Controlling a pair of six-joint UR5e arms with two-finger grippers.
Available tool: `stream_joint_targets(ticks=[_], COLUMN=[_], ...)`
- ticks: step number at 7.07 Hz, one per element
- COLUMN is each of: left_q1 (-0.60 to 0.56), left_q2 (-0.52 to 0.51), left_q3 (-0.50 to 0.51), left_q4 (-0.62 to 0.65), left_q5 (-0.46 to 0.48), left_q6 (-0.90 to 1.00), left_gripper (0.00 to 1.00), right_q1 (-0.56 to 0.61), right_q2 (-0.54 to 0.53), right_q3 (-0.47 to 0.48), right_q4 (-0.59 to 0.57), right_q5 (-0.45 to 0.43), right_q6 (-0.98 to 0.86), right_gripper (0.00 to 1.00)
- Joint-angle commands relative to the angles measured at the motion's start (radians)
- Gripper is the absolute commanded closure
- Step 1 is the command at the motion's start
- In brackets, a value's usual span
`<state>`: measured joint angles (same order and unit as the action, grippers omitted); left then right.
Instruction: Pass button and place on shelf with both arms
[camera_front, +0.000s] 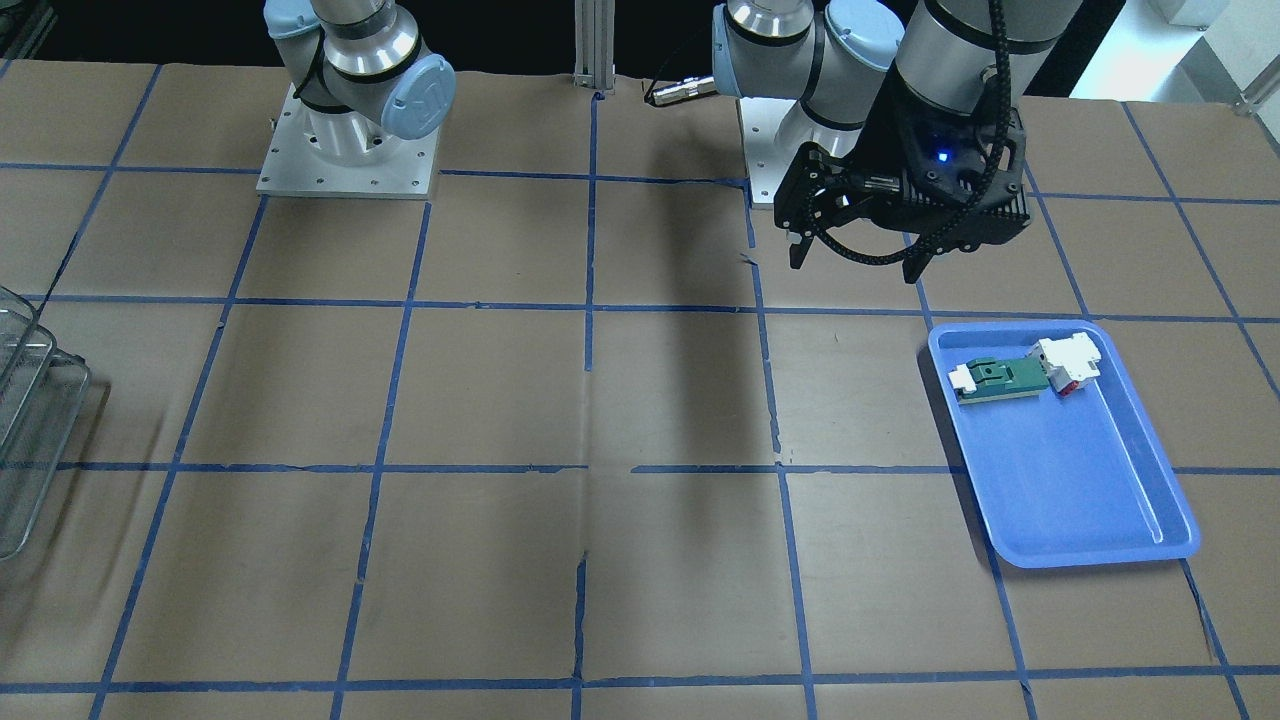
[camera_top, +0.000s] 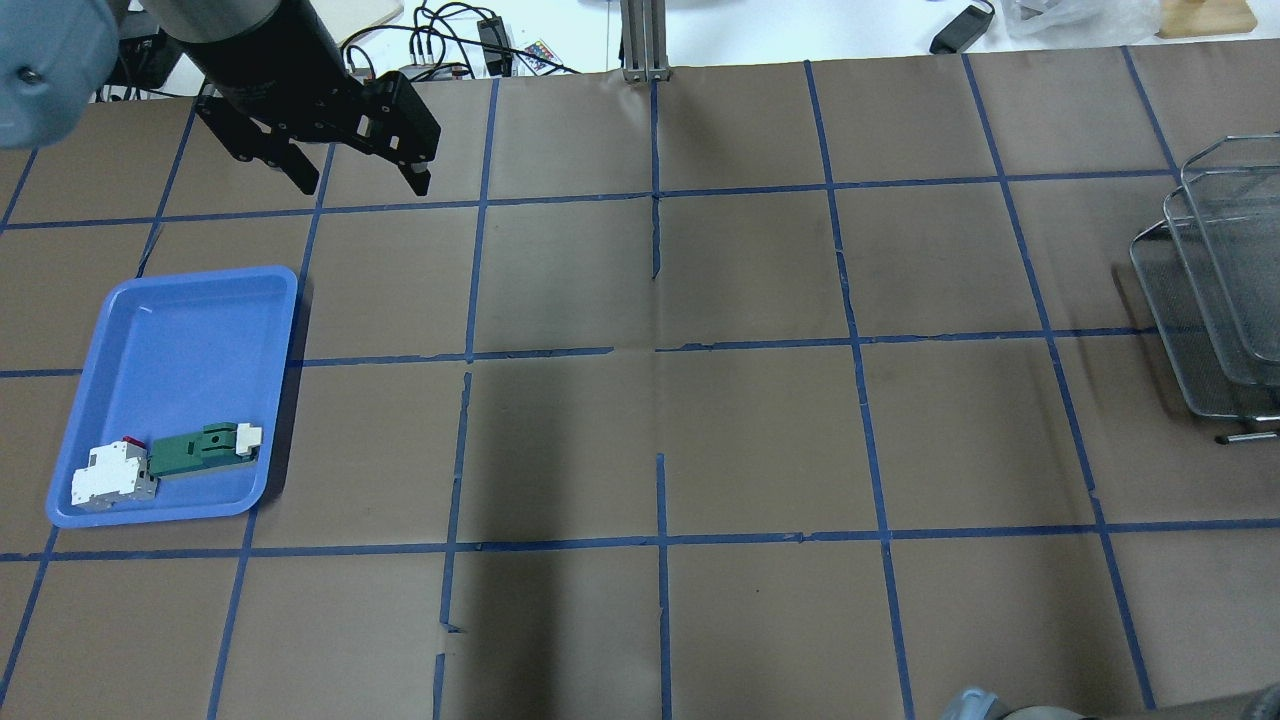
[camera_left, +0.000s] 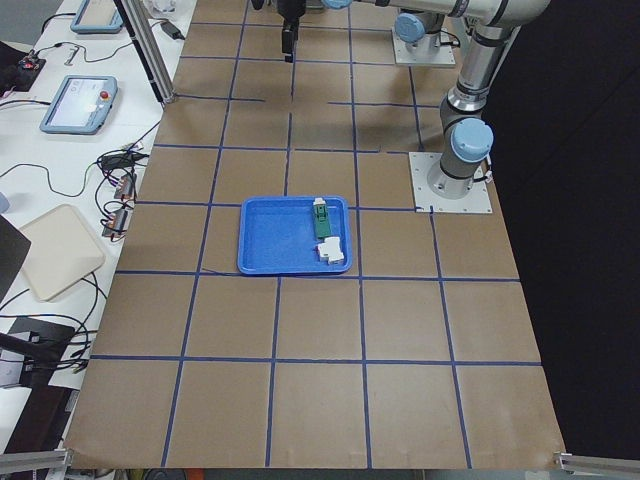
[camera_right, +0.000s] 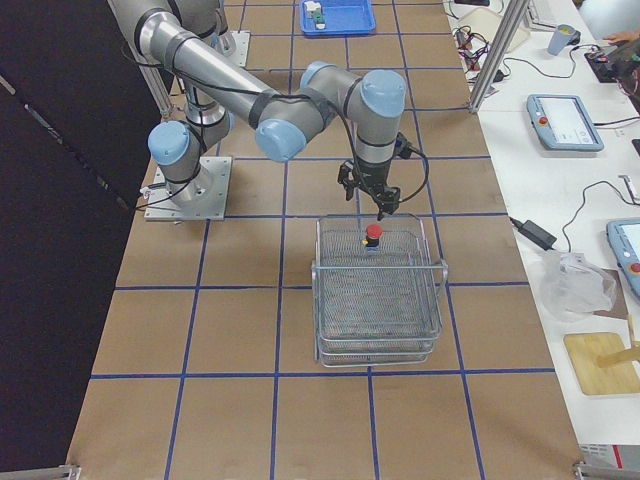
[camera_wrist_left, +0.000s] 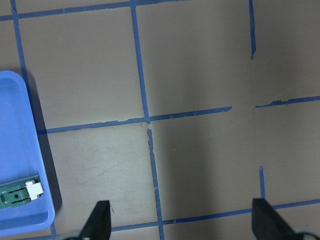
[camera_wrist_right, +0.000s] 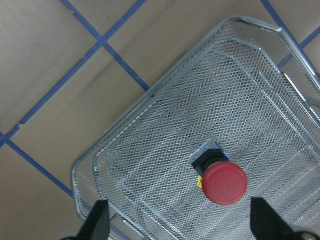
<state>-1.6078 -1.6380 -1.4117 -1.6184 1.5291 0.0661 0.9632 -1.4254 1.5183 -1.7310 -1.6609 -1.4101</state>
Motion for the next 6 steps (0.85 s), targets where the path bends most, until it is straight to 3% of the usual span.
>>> stream_joint_targets(ticks=[1, 4, 5, 6], left_q1=[-0.003, 0.000, 0.008, 0.008], left_q2=[0.018, 0.017, 0.014, 0.001], left_q3=[-0.010, -0.004, -0.003, 0.005], left_q4=[-0.017, -0.077, -0.078, -0.080], left_q5=[0.005, 0.005, 0.003, 0.008], left_q6=[0.000, -0.002, -0.002, 0.006], left_gripper=[0.00, 0.00, 0.00, 0.00], right_q1=[0.188, 0.547, 0.612, 0.617], right_q2=[-0.128, -0.176, -0.173, -0.176], right_q3=[0.002, -0.009, -0.010, 0.000], right_q4=[0.132, 0.208, 0.206, 0.206], right_q5=[-0.005, 0.004, 0.007, 0.073], right_q6=[0.340, 0.972, 1.149, 1.281], right_gripper=[0.00, 0.00, 0.00, 0.00])
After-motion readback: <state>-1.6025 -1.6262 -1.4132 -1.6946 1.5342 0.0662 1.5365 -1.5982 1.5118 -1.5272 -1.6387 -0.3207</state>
